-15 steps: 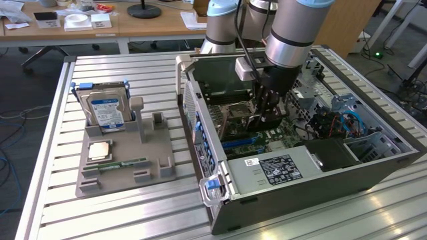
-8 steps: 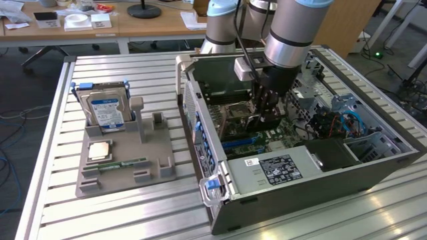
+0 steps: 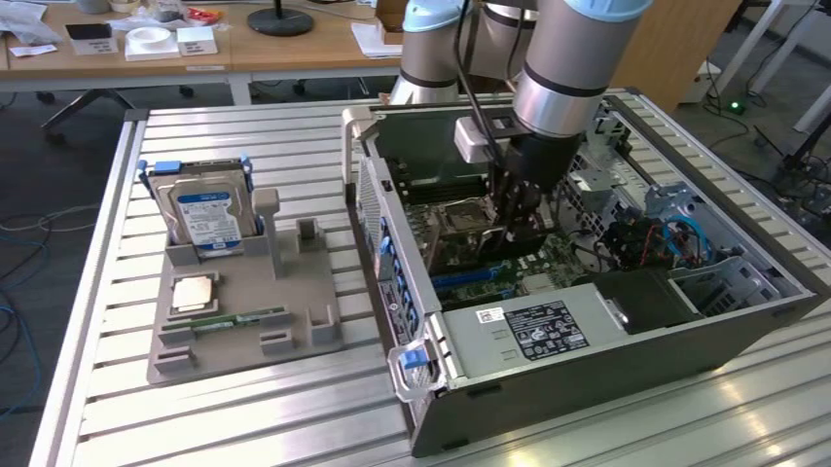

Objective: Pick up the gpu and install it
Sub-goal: 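Insert the gpu into the slot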

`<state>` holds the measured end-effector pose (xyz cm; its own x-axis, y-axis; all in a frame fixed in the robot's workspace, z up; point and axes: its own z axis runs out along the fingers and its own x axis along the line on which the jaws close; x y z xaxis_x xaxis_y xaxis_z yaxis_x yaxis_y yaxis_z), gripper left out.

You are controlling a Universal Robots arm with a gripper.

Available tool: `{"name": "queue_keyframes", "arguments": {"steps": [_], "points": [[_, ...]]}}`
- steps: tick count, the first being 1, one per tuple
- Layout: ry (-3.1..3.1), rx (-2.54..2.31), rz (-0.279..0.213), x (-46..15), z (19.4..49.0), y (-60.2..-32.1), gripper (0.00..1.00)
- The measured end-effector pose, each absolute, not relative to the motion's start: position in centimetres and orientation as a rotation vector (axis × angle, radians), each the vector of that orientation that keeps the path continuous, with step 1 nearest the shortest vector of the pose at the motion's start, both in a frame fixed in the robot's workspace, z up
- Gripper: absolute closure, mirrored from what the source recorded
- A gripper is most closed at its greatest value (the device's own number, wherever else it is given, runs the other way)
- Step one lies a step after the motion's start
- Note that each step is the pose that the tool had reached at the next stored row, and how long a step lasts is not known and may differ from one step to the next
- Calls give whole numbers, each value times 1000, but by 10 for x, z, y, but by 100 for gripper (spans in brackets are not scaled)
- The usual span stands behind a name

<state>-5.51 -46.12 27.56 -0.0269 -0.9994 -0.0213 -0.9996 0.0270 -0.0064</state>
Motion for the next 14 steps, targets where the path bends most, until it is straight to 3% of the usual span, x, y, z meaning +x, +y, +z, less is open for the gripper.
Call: {"name": "queue_keyframes", "arguments": {"steps": [14], "points": [[2236,-2179,16,-63,269,-461,73]]}}
